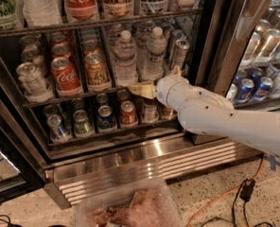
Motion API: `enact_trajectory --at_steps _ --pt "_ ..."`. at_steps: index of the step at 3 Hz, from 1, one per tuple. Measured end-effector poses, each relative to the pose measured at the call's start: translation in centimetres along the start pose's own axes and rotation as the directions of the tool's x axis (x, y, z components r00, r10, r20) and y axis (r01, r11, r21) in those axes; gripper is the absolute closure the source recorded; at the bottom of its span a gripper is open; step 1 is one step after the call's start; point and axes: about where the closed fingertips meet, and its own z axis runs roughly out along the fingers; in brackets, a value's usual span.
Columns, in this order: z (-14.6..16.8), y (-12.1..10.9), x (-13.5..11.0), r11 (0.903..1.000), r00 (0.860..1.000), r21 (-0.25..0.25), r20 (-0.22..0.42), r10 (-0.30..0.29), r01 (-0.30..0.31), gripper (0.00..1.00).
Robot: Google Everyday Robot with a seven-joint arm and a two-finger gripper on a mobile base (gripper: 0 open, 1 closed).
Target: Pick water bottle from middle shelf of fridge
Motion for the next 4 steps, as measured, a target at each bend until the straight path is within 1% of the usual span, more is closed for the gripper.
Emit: enact_trajectory --at_steps 1,2,3,4 --pt "0.3 -0.4 -0.5 0.9999 1.000 0.009 0.025 -0.011 0.010 0.19" --pt "0.2 -1.2 -0.7 0.9991 0.999 0.035 0.042 -0.024 0.023 0.36" --pt "0.2 -2.2 -1.0 0.9964 0.998 0.075 0.056 -0.042 0.038 0.36" --pt "0.4 -3.2 -1.7 0.9929 0.996 0.113 0.077 -0.045 0.036 0.31"
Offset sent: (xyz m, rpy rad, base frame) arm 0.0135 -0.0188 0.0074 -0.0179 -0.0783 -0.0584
